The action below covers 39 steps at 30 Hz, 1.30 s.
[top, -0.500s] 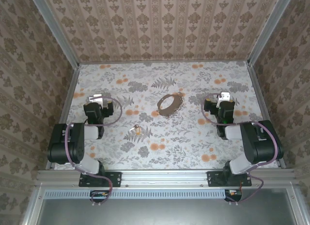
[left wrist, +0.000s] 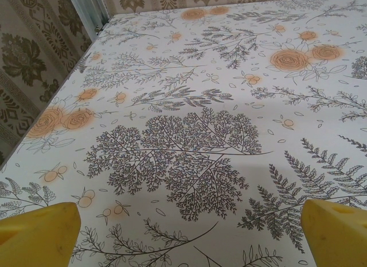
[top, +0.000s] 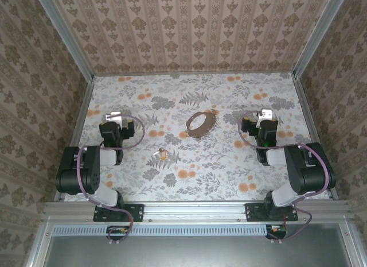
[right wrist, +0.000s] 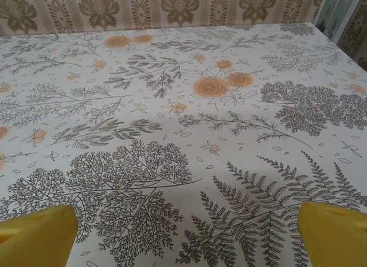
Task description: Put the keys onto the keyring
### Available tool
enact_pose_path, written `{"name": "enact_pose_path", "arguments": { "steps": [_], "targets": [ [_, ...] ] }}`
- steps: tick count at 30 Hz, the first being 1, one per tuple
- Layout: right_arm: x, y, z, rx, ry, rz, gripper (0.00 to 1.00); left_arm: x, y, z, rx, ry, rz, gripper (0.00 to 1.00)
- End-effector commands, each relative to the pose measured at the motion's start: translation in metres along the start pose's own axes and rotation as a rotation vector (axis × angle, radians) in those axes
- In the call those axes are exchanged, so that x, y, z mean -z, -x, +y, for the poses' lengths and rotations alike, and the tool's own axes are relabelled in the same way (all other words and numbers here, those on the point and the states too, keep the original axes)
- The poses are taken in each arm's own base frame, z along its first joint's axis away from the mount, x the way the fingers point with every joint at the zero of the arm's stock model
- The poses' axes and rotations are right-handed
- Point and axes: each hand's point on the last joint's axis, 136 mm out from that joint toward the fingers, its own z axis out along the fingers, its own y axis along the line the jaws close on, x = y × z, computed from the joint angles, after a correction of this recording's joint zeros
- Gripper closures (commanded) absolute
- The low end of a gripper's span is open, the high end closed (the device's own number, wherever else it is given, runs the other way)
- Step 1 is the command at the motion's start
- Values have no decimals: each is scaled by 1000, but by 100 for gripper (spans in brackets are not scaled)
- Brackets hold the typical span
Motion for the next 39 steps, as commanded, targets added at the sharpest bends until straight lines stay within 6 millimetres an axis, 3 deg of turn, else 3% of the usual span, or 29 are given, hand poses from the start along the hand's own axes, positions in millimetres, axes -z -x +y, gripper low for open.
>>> {"name": "enact_pose_path", "arguments": {
  "steps": [1, 21, 24, 26, 28, 31, 35, 39],
  "targets": [
    [-1, 8, -5, -20, -23, -22, 0, 0, 11, -3, 0, -13, -38, 0],
    [1, 10, -7, -22, -44, -28, 0, 0, 12, -6, -9, -34, -42, 0],
    [7, 19, 0, 12, -34, -51, 0, 7, 22, -13, -45, -47, -47, 0],
    [21, 43, 6, 98, -121, -57, 0, 17, 35, -16, -83, -9, -11, 0],
    [35, 74, 20, 141, -88, -72, 0, 31, 52, -35, -137, -30, 19, 0],
    [51, 107, 27, -13, -46, -105, 0, 56, 80, -82, -152, -133, 10, 0],
    [59, 95, 60, -123, 108, 60, 0, 77, 86, -130, -50, -311, 208, 0],
    [68, 60, 90, -111, 235, 219, 0, 97, 57, -166, 14, -496, 446, 0]
  ]
}}
